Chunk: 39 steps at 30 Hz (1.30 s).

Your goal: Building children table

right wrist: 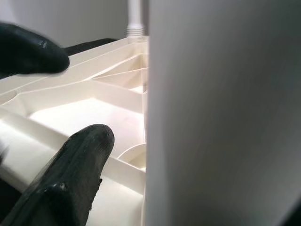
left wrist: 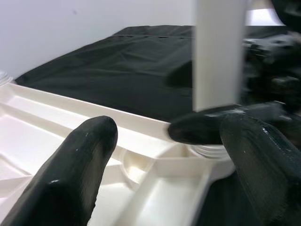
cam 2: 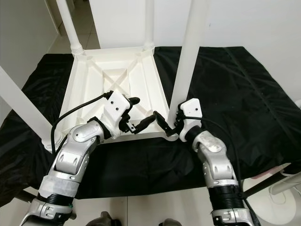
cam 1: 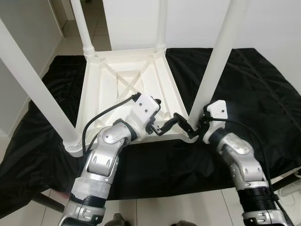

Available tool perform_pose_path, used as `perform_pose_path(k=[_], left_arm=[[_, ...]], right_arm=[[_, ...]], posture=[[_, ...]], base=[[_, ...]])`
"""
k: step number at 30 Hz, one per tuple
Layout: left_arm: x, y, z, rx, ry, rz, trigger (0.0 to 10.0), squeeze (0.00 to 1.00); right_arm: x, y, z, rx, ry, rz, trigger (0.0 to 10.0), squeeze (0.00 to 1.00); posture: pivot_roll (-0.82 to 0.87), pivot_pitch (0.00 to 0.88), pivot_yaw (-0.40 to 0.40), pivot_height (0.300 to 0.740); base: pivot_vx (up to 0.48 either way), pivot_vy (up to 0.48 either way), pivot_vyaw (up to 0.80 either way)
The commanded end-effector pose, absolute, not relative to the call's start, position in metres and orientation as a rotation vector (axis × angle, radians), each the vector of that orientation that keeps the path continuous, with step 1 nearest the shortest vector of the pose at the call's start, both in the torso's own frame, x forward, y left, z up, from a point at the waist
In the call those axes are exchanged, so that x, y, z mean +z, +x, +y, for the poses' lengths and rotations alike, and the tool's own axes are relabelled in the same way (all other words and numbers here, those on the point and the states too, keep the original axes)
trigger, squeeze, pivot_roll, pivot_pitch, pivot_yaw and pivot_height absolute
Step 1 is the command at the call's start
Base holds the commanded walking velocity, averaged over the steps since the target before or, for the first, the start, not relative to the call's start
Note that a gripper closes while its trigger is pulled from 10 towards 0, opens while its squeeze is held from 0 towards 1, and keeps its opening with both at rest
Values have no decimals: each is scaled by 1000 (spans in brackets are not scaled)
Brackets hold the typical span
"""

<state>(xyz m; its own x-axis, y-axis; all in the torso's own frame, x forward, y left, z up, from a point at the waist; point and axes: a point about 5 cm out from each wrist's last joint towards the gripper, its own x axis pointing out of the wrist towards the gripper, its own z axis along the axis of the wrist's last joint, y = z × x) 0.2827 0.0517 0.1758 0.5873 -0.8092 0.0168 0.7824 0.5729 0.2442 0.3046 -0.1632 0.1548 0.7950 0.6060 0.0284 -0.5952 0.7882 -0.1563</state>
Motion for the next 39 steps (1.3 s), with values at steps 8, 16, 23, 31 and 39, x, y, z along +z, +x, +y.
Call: perform_pose_path(k=[8, 16, 23, 31, 39], left_arm=[[166, 269, 52, -1052, 271, -92, 10000, 0], [163, 264, 56, -1061, 269, -75, 10000, 0], [159, 262, 58, -1043, 276, -52, 10000, 0], [158, 261, 54, -1041, 246, -43, 10000, 0], [154, 259, 54, -1036, 264, -28, 10000, 0]], right_arm=[[149, 313, -158, 777, -183, -50, 5922, 0], [144, 316, -164, 780, -172, -22, 0, 0], [135, 315, -169, 663, -125, -19, 10000, 0], [131, 312, -165, 534, -86, -28, 10000, 0], [129, 299, -151, 373, -30, -54, 10000, 0]], posture=[[-74, 5, 63, 740], [-76, 10, 60, 740], [-90, 17, 56, 740], [-97, 24, 52, 740], [-103, 36, 37, 740]], base=[[0, 0, 0], [0, 0, 0], [0, 0, 0], [0, 0, 0], [0, 0, 0]])
